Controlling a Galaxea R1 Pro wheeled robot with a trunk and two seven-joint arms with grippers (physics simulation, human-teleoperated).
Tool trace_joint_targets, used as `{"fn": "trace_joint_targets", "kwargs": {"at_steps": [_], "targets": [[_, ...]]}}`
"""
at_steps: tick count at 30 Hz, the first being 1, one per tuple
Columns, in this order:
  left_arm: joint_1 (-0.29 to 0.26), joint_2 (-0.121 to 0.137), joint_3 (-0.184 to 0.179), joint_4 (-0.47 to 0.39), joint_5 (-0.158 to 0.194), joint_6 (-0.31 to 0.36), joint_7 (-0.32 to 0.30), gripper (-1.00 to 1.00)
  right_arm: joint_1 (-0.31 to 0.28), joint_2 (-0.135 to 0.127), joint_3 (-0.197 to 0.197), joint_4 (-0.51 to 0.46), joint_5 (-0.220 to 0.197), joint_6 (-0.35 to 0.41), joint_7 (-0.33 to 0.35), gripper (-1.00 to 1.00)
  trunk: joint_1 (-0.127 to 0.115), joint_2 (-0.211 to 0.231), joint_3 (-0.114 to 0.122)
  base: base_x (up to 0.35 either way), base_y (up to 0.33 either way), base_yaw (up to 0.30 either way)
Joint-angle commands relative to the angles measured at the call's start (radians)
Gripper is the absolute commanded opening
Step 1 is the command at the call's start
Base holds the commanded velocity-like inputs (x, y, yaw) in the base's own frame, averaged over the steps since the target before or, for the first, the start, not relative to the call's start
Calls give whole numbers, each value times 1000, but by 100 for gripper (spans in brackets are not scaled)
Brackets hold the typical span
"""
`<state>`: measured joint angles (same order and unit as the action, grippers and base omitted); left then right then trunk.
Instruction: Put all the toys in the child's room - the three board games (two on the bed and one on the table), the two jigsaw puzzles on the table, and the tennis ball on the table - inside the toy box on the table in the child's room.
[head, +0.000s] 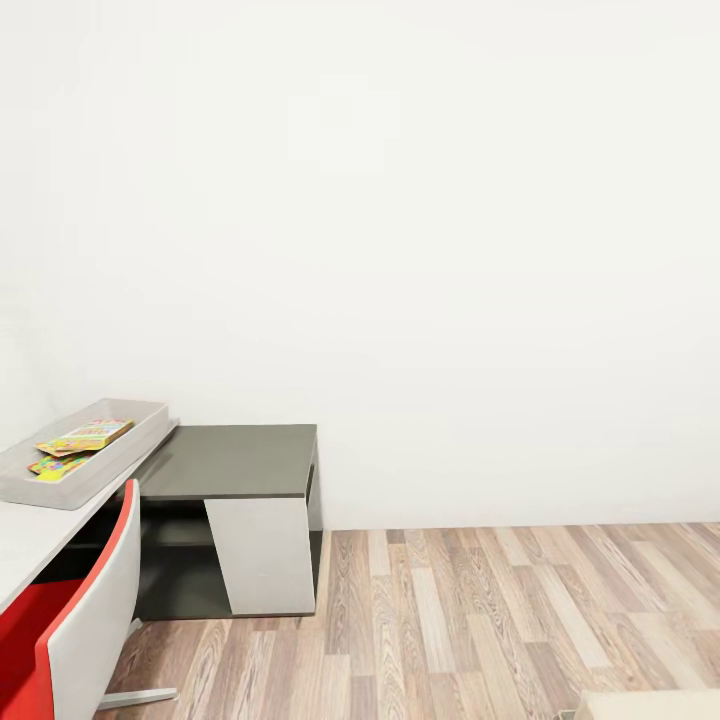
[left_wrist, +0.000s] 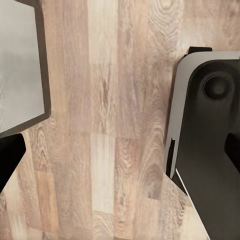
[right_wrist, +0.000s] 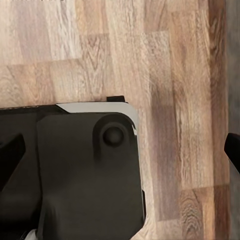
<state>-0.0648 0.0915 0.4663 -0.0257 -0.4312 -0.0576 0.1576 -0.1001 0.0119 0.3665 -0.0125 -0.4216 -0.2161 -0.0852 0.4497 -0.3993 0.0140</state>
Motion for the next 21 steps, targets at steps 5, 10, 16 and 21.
{"fn": "trace_joint_targets", "kwargs": {"at_steps": [5,10,16,21], "targets": [[-1,-1,12,-4,-7,-6,4,100,0,-1,5,0,-9,-7,-3,100,0,-1,0,0,0,0],[-1,-9,15,-12,-4,-7,3,100,0,-5,5,0,-7,-12,-1,100,0,-1,0,0,0,0],[-1,-25,12,-13,-9,-7,2,100,0,-9,5,0,-6,-14,-1,100,0,-1,0,0,0,0],[-1,-29,12,-14,-8,-7,2,100,-1,-13,5,0,-2,-13,-1,100,0,-1,0,0,0,0]]}}
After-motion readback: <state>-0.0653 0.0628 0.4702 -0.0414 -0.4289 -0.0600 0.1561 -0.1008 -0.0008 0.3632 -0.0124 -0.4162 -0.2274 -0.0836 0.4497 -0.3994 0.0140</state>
